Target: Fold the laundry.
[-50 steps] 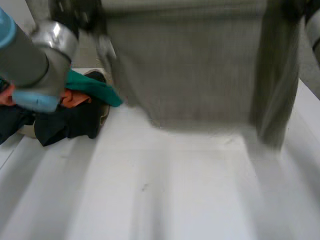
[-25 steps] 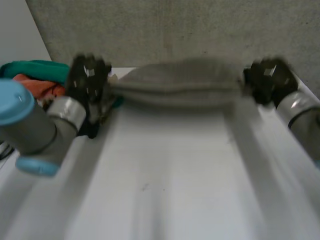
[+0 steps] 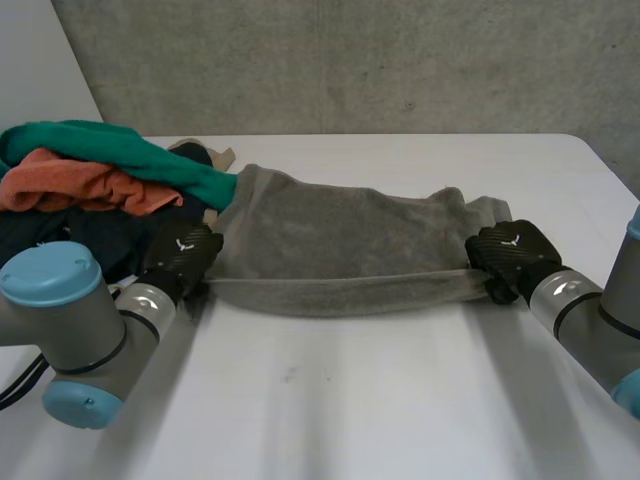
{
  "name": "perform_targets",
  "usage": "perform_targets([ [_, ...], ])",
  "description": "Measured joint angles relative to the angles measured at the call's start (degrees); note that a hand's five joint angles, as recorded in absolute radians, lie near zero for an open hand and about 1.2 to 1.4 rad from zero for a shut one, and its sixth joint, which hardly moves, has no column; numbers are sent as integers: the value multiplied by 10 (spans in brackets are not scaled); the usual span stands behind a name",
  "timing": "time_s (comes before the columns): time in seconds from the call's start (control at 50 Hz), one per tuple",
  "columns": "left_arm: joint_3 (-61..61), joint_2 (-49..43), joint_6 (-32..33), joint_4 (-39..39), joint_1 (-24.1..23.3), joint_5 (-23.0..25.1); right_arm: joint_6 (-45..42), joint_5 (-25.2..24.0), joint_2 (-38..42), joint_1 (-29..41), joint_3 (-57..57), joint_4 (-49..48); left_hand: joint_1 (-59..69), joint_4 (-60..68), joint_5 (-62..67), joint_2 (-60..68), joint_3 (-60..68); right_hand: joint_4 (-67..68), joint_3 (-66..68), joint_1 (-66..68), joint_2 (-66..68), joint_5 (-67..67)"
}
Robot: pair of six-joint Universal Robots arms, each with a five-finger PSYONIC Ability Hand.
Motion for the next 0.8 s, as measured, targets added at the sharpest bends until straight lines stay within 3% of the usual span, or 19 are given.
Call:
perform_targets([
  [0.06, -9, 6, 0, -1, 4, 0, 0, 0, -1, -6, 1, 5, 163, 154, 150, 160, 152, 0, 0, 0, 0, 0],
  [0.08, -12, 7, 0, -1, 5, 0, 0, 0, -1, -7, 1, 7, 163, 154, 150, 160, 152, 0, 0, 0, 0, 0],
  [0.1, -16, 11, 1, -1, 6, 0, 0, 0, -2, -9, 0, 12, 182, 212, 196, 212, 208, -50, -58, -38, -56, -43],
  [0.16, -28, 26, 2, -4, 9, 1, 0, 0, -9, -17, -7, 35, 182, 219, 196, 218, 215, -306, -303, -285, -315, -304],
  [0.22, -38, 44, 3, -7, 9, 2, 2, 0, -26, -30, -34, 82, 182, 219, 196, 218, 216, -446, -438, -386, -429, -440],
  [0.38, -51, 82, 4, -10, 6, 2, -3, -13, -47, -63, -166, 236, 182, 219, 196, 219, 216, -457, -446, -388, -431, -451],
  [0.48, -55, 94, 4, -9, 5, 2, -35, -30, 0, -85, -281, 339, 182, 219, 196, 219, 216, -457, -446, -388, -431, -447],
  [0.8, -58, 96, 3, -9, 6, 1, -144, -61, 154, -57, -400, 362, 182, 219, 196, 219, 217, -429, -432, -373, -429, -405],
])
